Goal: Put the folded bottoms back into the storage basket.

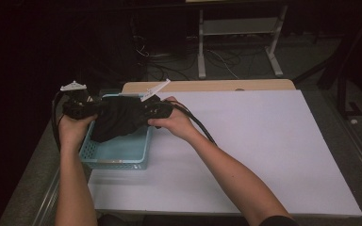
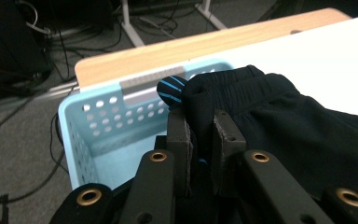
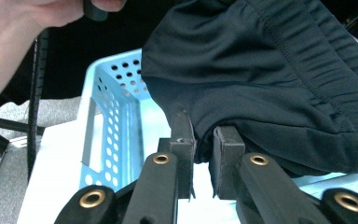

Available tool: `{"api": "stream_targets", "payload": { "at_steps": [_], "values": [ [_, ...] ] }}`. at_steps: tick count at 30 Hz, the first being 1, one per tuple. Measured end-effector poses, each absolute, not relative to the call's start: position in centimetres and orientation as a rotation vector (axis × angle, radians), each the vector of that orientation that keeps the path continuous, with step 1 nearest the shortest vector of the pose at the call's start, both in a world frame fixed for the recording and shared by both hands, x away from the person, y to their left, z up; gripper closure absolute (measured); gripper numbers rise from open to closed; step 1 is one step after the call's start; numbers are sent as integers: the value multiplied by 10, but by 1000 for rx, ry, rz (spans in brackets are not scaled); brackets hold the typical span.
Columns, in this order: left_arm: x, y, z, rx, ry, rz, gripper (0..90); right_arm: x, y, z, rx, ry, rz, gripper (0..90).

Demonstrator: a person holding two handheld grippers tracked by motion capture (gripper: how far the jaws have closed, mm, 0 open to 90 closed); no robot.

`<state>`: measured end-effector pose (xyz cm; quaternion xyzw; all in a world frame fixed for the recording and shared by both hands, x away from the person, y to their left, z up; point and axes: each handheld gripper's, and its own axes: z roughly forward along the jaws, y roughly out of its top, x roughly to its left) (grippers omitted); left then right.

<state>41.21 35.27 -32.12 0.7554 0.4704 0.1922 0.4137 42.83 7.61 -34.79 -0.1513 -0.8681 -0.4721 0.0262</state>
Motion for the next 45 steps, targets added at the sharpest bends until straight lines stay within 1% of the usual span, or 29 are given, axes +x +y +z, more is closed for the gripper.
{"api": "stream_targets", "payload": {
  "at_steps": [5, 20, 28, 33, 34, 36, 37, 38, 39, 40, 41, 42, 45],
  "values": [
    [418, 353, -335, 1934, 1228, 455, 798, 430, 82, -362, -460, -2718, -1392, 798],
    [426, 357, -359, 1981, 1297, 365, 797, 422, 79, -376, -437, -2745, -1329, 771],
    [428, 357, -361, 1994, 1306, 386, 797, 421, 70, -371, -438, -2715, -1363, 758],
    [430, 357, -363, 1996, 1314, 412, 785, 420, 61, -363, -449, -2714, -1389, 731],
    [431, 356, -364, 1996, 1316, 432, 770, 420, 59, -363, -453, -2715, -1394, 720],
    [431, 357, -364, 1988, 1325, 470, 694, 421, 55, -362, -470, -2717, -1409, 691],
    [431, 357, -364, 1982, 1331, 485, 642, 421, 53, -362, -478, -2716, -1411, 673],
    [431, 358, -363, 1973, 1334, 498, 554, 422, 50, -362, -489, -2714, -1415, 628],
    [431, 358, -363, 1965, 1330, 501, 554, 422, 50, -362, -489, -2714, -1415, 628],
    [430, 359, -362, 1962, 1324, 498, 495, 423, 46, -362, -498, -2714, -1422, 601],
    [430, 359, -362, 1954, 1316, 491, 495, 423, 46, -362, -498, -2714, -1422, 601],
    [430, 358, -362, 1948, 1307, 489, 468, 424, 44, -362, -503, -2711, -1425, 580],
    [429, 355, -361, 1940, 1279, 465, 410, 426, 38, -363, -519, -2708, -1447, 478]
  ]
}}
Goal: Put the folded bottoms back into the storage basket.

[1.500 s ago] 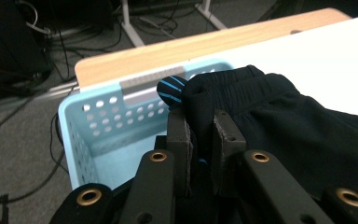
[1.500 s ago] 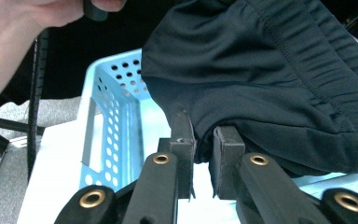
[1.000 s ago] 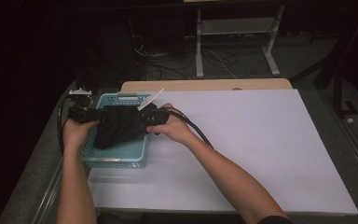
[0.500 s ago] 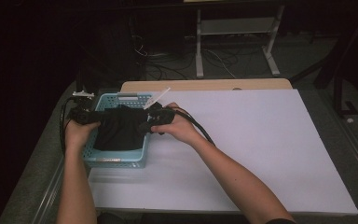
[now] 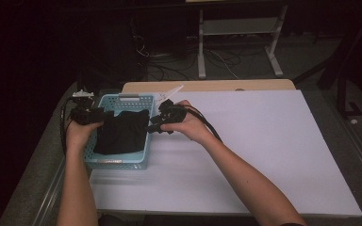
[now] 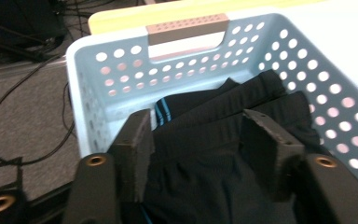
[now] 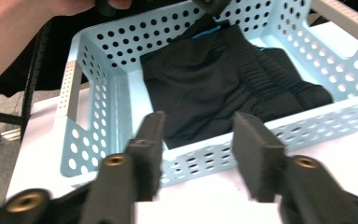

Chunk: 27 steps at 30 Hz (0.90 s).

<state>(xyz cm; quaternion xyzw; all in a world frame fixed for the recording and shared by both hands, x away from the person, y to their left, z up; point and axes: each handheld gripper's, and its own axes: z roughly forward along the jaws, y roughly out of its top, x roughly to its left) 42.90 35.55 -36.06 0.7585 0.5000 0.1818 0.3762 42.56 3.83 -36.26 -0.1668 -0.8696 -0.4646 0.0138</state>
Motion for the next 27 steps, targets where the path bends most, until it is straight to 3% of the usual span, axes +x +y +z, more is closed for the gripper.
{"api": "stream_targets", "payload": {
  "at_steps": [4, 8, 15, 27],
  "values": [
    [430, 347, -360, 1941, 1236, 425, 347, 427, 26, -364, -571, -2721, -1450, 334],
    [431, 334, -359, 1937, 1159, 385, 309, 427, 17, -366, -592, -2745, -1426, 300],
    [431, 308, -359, 1948, 1061, 318, 152, 424, -15, -368, -617, -2759, -1439, 255],
    [412, 271, -361, 1969, 949, 251, 30, 415, -61, -369, -689, -2757, -1471, 251]
  ]
}}
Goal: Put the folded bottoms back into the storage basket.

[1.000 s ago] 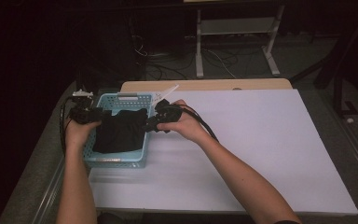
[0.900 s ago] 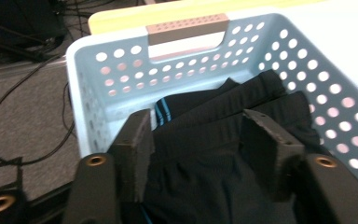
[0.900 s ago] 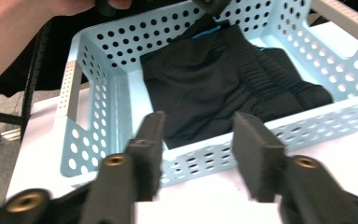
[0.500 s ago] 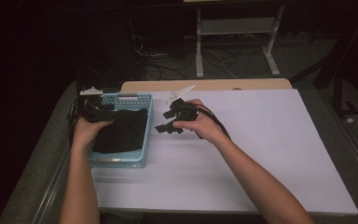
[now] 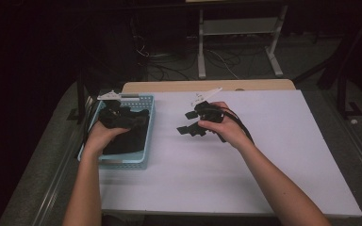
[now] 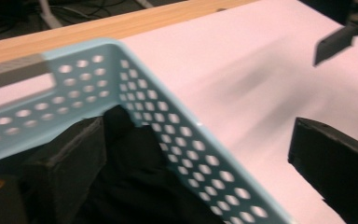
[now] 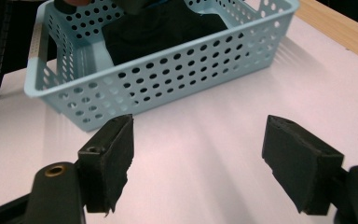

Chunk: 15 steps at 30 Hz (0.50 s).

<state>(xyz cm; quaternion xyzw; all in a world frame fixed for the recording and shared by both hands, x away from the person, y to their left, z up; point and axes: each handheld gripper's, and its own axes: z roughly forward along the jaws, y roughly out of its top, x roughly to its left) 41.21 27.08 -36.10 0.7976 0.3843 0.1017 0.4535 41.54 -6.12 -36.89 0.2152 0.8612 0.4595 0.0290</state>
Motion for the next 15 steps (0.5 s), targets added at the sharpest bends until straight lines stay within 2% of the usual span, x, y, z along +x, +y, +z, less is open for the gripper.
{"api": "stream_targets", "payload": {
  "at_steps": [4, 15],
  "values": [
    [401, 262, -360, 1969, 919, 228, 0, 410, -77, -368, 672, 2644, 1423, 245],
    [363, 232, -363, 1983, 793, 194, 0, 393, -127, -372, 723, 2606, 1429, 238]
  ]
}}
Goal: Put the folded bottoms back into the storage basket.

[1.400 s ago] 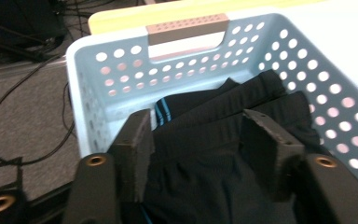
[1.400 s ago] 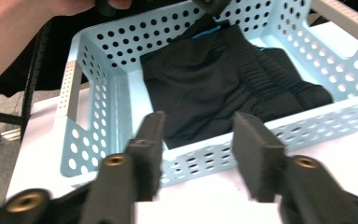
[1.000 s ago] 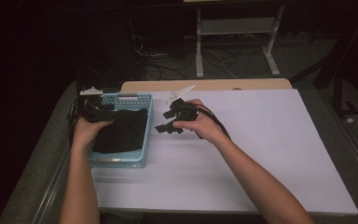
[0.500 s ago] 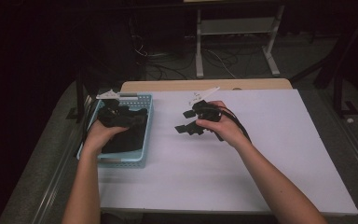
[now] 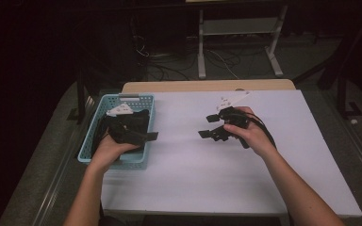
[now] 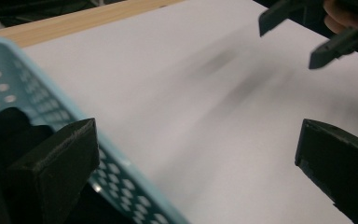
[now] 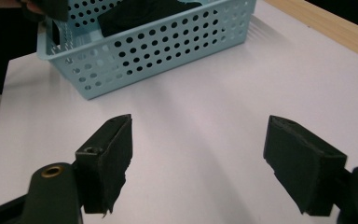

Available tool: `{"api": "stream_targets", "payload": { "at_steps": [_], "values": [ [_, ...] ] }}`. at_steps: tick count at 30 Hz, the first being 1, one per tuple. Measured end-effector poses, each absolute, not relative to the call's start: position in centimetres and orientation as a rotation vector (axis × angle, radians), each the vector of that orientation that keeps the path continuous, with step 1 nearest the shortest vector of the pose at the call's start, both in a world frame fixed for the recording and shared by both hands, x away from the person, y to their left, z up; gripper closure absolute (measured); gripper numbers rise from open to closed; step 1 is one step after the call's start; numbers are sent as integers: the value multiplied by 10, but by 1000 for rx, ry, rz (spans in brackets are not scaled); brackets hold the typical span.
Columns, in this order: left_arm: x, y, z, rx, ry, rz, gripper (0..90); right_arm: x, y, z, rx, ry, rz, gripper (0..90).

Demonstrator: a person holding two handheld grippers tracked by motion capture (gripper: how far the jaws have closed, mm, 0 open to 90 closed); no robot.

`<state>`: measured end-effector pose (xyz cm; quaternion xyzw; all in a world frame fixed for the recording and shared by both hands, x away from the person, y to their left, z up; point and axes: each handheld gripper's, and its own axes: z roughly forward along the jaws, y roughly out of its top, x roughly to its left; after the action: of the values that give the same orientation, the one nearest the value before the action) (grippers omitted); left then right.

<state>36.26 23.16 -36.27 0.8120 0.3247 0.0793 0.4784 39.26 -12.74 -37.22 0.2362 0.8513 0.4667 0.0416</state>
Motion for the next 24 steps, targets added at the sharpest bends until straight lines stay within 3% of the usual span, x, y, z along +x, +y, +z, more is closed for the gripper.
{"api": "stream_targets", "payload": {
  "at_steps": [16, 24],
  "values": [
    [316, 213, -378, 1967, 695, 187, 0, 351, -200, -390, 802, 2583, 1383, 234],
    [311, 212, -382, 1947, 663, 205, 0, 325, -240, -393, 864, 2520, 1406, 233]
  ]
}}
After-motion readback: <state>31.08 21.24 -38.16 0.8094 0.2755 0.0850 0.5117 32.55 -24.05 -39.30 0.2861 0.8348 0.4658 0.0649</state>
